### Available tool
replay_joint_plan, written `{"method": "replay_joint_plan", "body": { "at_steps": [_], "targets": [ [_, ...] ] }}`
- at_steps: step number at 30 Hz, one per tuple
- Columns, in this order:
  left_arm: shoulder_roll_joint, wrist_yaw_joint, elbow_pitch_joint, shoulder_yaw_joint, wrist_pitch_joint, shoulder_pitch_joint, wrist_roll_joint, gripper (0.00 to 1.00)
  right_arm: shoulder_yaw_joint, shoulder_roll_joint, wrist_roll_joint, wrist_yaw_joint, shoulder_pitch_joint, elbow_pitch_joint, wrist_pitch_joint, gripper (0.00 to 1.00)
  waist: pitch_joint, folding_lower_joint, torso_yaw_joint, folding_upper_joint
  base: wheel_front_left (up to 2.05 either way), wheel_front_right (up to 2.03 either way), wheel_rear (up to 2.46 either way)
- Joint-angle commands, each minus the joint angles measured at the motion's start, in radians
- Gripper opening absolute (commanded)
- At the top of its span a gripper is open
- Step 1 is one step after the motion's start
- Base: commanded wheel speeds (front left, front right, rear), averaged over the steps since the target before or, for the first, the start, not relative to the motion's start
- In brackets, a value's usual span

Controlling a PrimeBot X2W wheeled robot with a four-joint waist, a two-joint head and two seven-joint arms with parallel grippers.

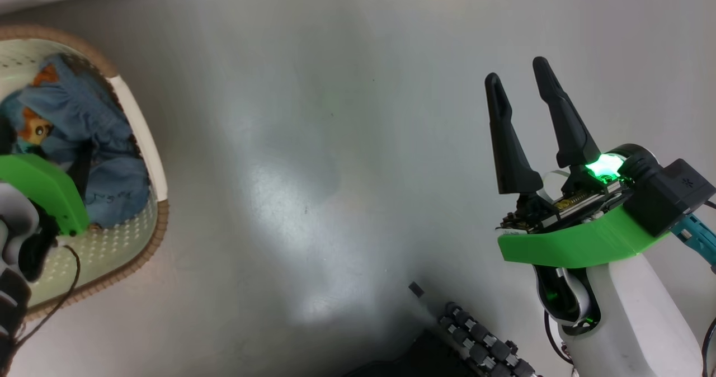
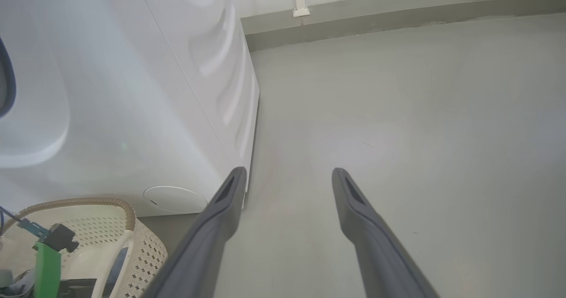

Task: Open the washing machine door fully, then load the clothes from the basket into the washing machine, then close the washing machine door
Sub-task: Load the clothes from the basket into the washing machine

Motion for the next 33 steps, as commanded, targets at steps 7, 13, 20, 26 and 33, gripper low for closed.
{"method": "replay_joint_plan", "body": {
  "at_steps": [7, 13, 20, 26, 33],
  "targets": [
    [0.035, 0.001, 0.019, -0.023, -0.018, -0.032, -0.023, 0.67, 0.018, -0.004, 0.015, 0.004, 0.026, -0.029, -0.005, 1.0, 0.015, 0.0, -0.011, 0.0, 0.0, 0.0, 0.0],
    [0.019, 0.001, 0.032, -0.055, -0.04, -0.04, -0.051, 0.0, 0.008, -0.004, 0.01, 0.004, 0.024, -0.025, -0.005, 1.0, 0.002, 0.0, -0.004, 0.0, 0.0, 0.0, 0.0],
    [-0.015, 0.001, 0.034, -0.067, -0.113, -0.013, -0.106, 0.0, -0.008, -0.004, -0.007, 0.004, 0.019, -0.015, -0.005, 1.0, -0.055, 0.0, 0.025, 0.0, 0.0, 0.0, 0.0],
    [-0.035, 0.001, 0.033, -0.066, -0.205, 0.041, -0.163, 0.0, -0.029, -0.004, -0.033, 0.004, 0.026, 0.005, -0.005, 1.0, -0.137, 0.0, 0.065, 0.0, 0.0, 0.0, 0.0],
    [-0.063, 0.001, 0.014, -0.06, -0.281, 0.109, -0.209, 0.0, -0.051, -0.004, -0.069, 0.004, 0.05, 0.033, -0.005, 1.0, -0.244, 0.0, 0.12, 0.0, 0.0, 0.0, 0.0]
  ]
}}
